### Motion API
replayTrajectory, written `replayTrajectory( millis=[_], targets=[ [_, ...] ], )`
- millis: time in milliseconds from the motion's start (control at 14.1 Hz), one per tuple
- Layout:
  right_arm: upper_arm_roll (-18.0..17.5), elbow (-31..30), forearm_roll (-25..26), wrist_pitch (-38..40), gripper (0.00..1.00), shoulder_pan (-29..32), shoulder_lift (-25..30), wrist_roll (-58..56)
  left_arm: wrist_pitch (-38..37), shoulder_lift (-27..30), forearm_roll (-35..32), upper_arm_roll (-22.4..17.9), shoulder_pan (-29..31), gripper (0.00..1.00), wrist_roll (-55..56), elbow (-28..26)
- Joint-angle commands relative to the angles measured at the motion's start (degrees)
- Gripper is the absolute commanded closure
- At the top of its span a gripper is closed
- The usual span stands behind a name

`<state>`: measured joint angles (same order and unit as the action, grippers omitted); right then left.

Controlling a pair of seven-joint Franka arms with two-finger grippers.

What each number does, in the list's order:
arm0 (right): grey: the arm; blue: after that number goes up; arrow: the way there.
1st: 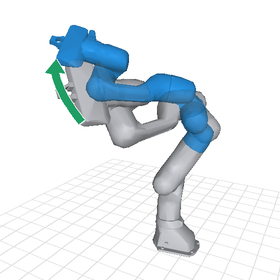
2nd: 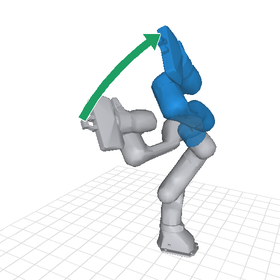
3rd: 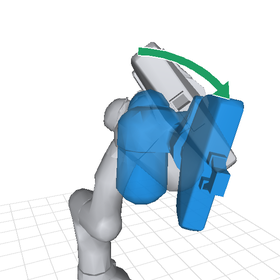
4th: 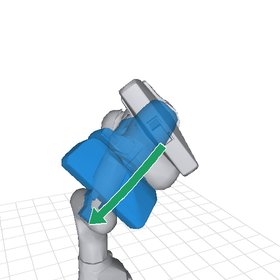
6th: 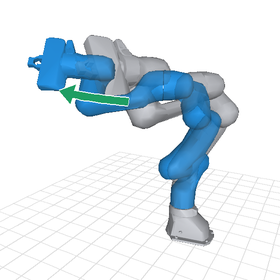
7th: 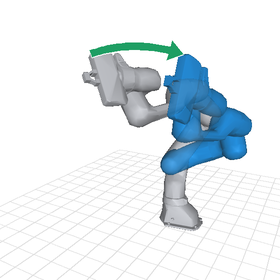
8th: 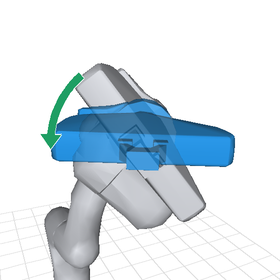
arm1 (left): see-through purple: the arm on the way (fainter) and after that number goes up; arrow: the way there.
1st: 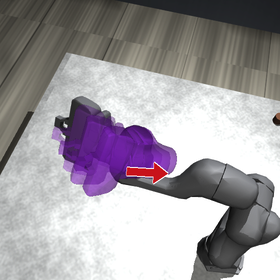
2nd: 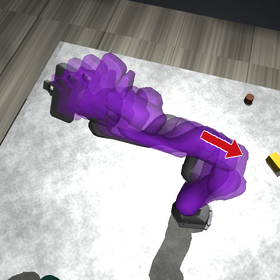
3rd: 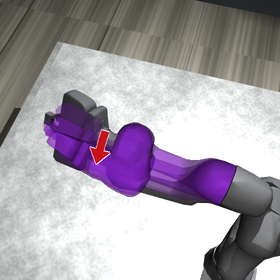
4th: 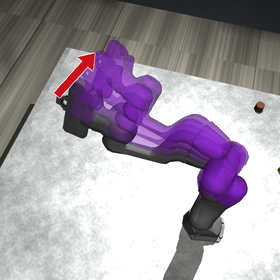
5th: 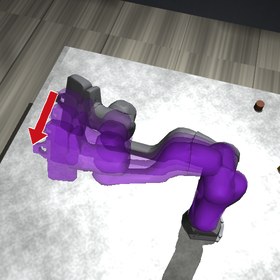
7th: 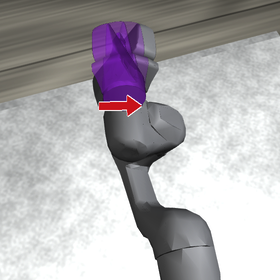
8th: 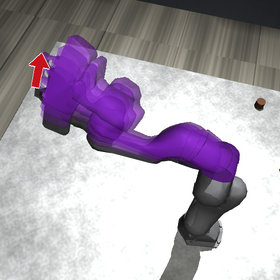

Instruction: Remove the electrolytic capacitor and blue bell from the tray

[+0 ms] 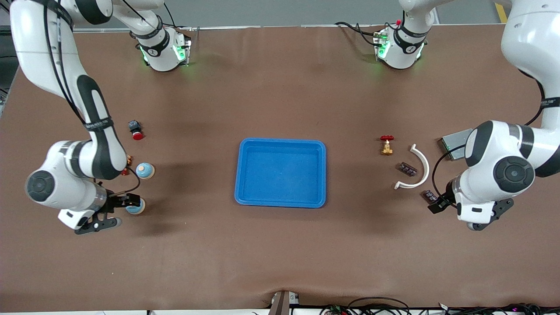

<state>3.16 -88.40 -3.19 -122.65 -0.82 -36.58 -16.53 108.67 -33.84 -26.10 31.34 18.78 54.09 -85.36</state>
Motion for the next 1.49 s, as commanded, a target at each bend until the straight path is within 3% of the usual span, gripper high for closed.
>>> replayTrajectory(
  millis=[0,284,568,1206,1419],
  targets=[
    [-0.44,4.53,-0.07,8.79,0.00,1.25,2.47,-0.17,-3.55,4.64,2.01,1.35,1.00,0.00,-3.09,1.24],
    [-0.35,11.40,0.55,21.02,0.00,1.34,5.81,4.20,-7.32,9.40,7.37,1.26,3.01,0.00,-11.54,1.60],
    [-0.35,11.93,0.73,28.42,0.00,0.99,12.66,8.00,-11.73,14.58,7.81,1.27,3.20,0.00,-17.07,1.60],
    [-0.61,11.50,0.64,32.90,0.00,0.99,21.72,11.42,-16.11,24.17,18.71,1.27,7.33,0.00,-31.14,1.60],
    [-0.88,11.58,0.73,34.66,0.00,0.64,23.39,15.38,-17.53,28.99,21.17,-0.74,6.46,0.00,-33.60,0.90]
  ],
)
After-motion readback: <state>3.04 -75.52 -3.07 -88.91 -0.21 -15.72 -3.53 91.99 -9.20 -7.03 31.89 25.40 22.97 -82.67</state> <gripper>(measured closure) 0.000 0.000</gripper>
